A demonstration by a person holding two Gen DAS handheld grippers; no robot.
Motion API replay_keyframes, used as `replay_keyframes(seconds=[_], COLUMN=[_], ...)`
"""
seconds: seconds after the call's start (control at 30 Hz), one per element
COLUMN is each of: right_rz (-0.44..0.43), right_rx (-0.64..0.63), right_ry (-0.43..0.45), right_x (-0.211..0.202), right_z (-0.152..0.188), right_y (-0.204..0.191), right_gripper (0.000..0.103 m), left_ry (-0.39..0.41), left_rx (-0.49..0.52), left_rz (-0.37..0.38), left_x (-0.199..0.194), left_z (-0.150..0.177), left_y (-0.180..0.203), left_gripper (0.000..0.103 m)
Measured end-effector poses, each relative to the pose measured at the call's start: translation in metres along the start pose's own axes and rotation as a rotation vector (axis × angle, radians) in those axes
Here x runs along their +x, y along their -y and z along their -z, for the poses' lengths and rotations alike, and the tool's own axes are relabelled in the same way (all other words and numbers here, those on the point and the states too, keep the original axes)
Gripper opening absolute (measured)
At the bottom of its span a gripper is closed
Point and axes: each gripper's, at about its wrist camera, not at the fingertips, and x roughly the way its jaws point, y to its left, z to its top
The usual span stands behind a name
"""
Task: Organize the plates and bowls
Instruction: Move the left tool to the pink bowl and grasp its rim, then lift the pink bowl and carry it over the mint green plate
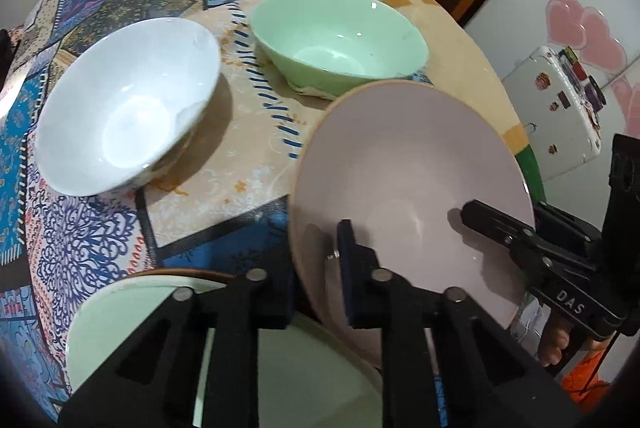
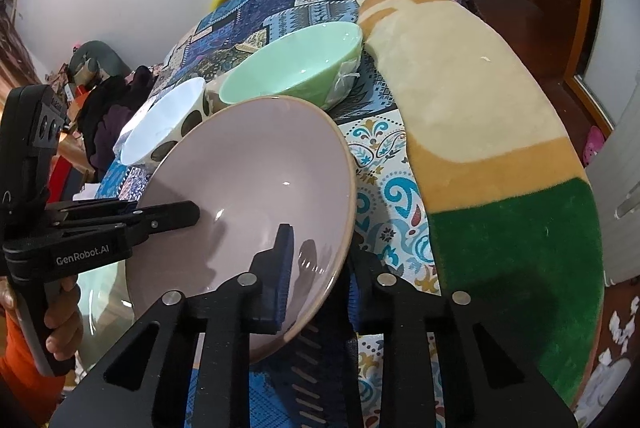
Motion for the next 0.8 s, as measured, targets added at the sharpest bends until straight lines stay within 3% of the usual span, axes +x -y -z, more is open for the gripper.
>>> replay_keyframes(seconds=[0.4, 0.8], right_rz=[0.016, 0.013], right_rx=[0.032, -0.005], right_ry=[0.015, 0.085], right_x=[-0.015, -0.044], right_z=[-0.002, -0.005], right_y=[-0.001, -0.028], right_gripper=[0.019, 0.019], left_ry=[0.014, 0.094], left_rx=[-0.011, -0.012], left_rz=[0.008, 0.026], left_x=[-0.012, -0.062], left_z=[0.003, 0.016], left_y=[0.007, 0.013], left_gripper=[0.016, 0.016])
